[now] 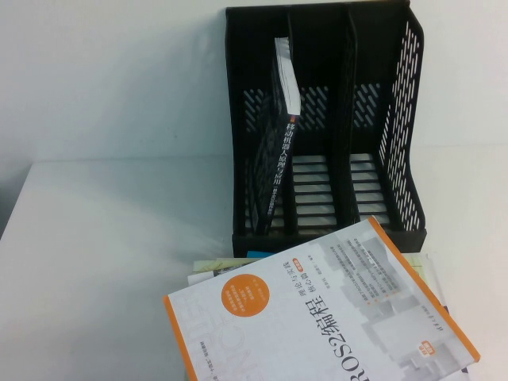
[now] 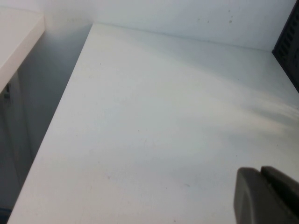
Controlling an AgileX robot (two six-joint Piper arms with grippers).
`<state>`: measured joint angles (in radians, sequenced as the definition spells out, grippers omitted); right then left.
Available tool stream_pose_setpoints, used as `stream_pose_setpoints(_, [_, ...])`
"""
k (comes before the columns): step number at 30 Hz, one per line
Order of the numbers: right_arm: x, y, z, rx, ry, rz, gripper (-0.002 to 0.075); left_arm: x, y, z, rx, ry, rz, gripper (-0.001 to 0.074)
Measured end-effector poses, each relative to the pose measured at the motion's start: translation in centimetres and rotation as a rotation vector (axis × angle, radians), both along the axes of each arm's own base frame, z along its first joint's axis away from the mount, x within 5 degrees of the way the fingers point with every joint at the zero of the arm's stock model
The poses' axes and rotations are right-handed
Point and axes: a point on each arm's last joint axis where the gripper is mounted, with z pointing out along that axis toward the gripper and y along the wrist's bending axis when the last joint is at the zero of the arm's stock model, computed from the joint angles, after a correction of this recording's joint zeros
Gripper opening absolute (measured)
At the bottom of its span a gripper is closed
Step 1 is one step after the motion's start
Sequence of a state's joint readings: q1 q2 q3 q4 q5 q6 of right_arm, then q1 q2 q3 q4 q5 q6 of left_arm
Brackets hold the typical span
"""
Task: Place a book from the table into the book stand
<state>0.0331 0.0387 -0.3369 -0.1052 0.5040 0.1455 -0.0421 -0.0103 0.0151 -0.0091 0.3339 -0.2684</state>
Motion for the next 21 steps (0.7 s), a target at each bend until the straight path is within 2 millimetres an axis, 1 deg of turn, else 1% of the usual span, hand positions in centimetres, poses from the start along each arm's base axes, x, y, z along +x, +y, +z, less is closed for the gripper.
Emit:
stream_pose_setpoints(3, [0.6, 0.0, -2.8, -0.020, 0.019, 0.003, -0.0003, 0.0, 0.0, 0.0, 0.000, 0.000, 0.000, -0.0002])
stream_pose_setpoints(7, [1.2, 0.0, -7.6, -0.025, 0.177, 0.000, -0.0003, 0.0, 0.0, 0.0, 0.000, 0.000, 0.000, -0.0002])
stream_pose_setpoints(9, [1.2, 0.0, -9.0, -0.030, 0.226, 0.000, -0.0003, 0.0, 0.0, 0.0, 0.000, 0.000, 0.000, -0.0002])
stream_pose_setpoints(13, [1.4, 0.0, -10.1, -0.031, 0.242, 0.003, -0.0003, 0.0, 0.0, 0.0, 0.000, 0.000, 0.000, -0.0002])
stream_pose_setpoints(18, [1.8, 0.1, -10.0, -0.019, 0.151, 0.010, -0.0003, 0.0, 0.0, 0.0, 0.000, 0.000, 0.000, -0.0002])
stream_pose_setpoints(21, [1.9, 0.1, -10.0, -0.010, 0.148, 0.009, -0.0003, 0.0, 0.0, 0.0, 0.000, 0.000, 0.000, -0.0002])
